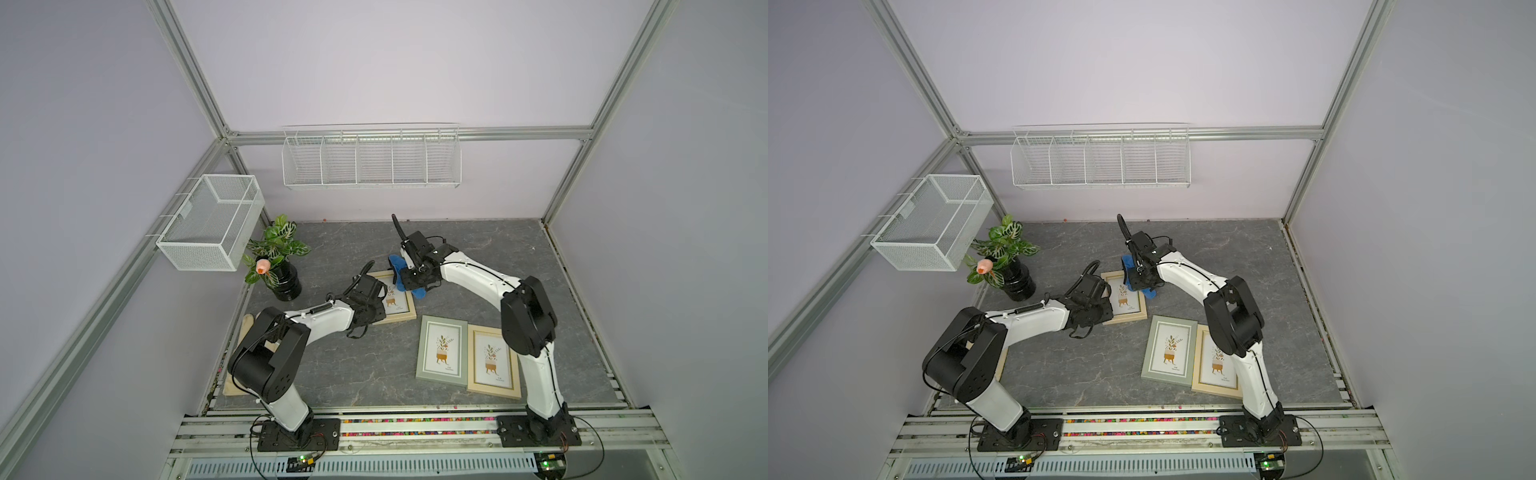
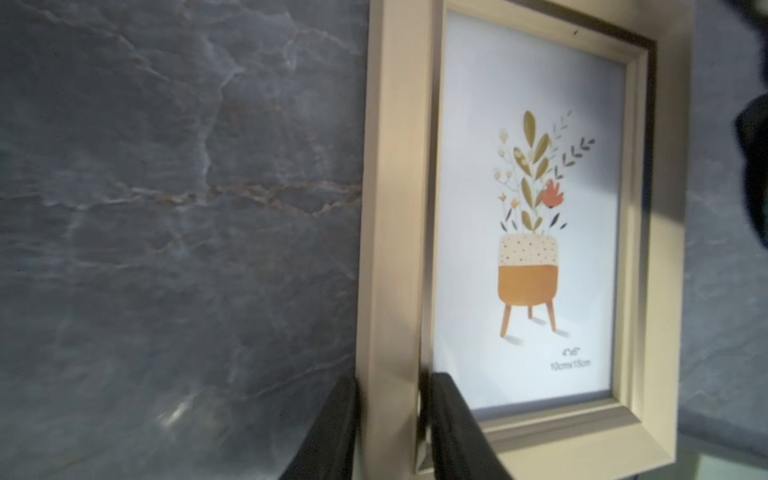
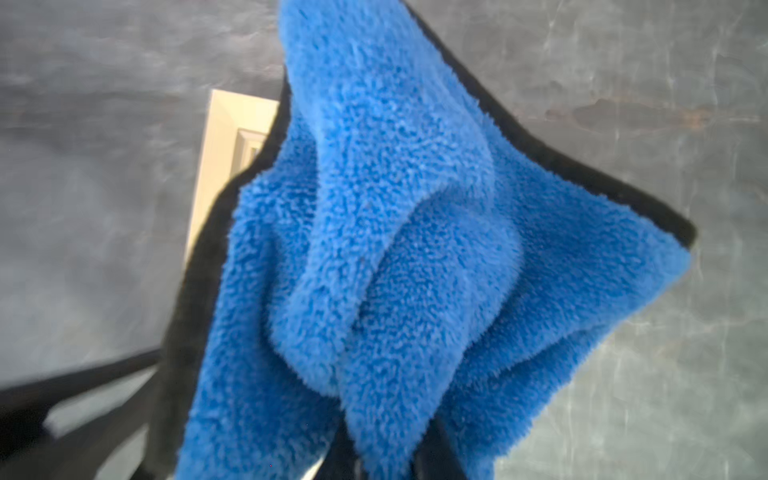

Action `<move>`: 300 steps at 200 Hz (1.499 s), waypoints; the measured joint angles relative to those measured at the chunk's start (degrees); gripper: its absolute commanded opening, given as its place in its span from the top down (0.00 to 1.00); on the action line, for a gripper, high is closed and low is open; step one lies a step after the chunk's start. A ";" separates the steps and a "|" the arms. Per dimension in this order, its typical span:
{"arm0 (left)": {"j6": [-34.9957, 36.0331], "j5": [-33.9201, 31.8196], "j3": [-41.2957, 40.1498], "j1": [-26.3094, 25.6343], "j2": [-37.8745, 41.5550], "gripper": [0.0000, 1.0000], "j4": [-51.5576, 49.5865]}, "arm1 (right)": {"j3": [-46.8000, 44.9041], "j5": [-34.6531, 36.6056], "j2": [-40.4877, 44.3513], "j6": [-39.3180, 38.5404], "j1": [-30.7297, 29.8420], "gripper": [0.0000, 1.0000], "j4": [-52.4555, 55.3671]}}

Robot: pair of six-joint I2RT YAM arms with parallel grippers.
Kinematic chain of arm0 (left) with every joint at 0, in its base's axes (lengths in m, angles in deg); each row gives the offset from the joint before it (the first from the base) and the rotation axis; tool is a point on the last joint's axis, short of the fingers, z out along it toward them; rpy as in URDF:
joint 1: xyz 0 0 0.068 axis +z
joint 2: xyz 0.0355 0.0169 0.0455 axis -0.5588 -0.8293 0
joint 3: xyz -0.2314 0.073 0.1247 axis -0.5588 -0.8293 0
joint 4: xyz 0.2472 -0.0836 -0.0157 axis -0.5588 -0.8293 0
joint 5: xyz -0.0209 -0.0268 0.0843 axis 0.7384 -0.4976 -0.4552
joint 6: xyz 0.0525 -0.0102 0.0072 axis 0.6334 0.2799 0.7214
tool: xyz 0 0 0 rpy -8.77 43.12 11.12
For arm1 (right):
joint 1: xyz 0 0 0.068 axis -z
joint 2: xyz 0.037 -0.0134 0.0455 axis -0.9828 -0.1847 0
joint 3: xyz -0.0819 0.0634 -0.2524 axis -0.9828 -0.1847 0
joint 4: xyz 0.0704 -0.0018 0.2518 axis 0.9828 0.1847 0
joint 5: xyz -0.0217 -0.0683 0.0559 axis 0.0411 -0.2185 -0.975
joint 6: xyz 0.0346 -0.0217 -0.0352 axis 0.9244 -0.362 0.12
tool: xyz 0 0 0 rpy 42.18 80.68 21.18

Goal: Wipe the picture frame with a cloth
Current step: Wipe the dirt from the picture frame.

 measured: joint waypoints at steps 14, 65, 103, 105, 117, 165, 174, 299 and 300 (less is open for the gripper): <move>0.09 -0.37 0.04 0.17 2.64 0.51 -2.54 | -5.51 -1.79 4.24 -0.31 0.00 0.92 -3.02; 1.55 -1.60 -2.80 0.87 17.05 0.35 -3.32 | -22.84 -8.55 16.06 -1.70 -0.61 0.91 -14.95; 2.82 2.40 -14.64 0.98 32.89 0.21 6.38 | -32.30 -11.93 21.73 -2.89 -3.96 0.89 -23.41; 3.02 2.69 -15.04 0.98 33.31 0.20 6.84 | -32.57 -12.00 21.86 -2.91 -4.15 0.89 -23.71; 2.80 4.85 -18.25 0.98 36.20 0.18 10.86 | -34.32 -12.44 22.71 -3.26 -5.53 0.89 -26.38; 1.11 13.46 -23.74 0.98 37.68 0.11 23.54 | -37.48 -13.27 23.58 -3.93 -9.11 0.88 -34.16; 0.72 14.86 -23.78 0.98 37.13 0.11 25.29 | -37.64 -13.25 23.65 -4.04 -9.44 0.88 -35.01; -1.27 21.14 -22.64 1.16 30.49 1.00 31.69 | -38.75 -11.80 25.73 -5.03 -12.24 0.51 -40.04; -0.92 20.98 -22.60 1.16 30.60 1.00 31.50 | -38.75 -11.78 25.73 -5.25 -12.22 0.50 -40.04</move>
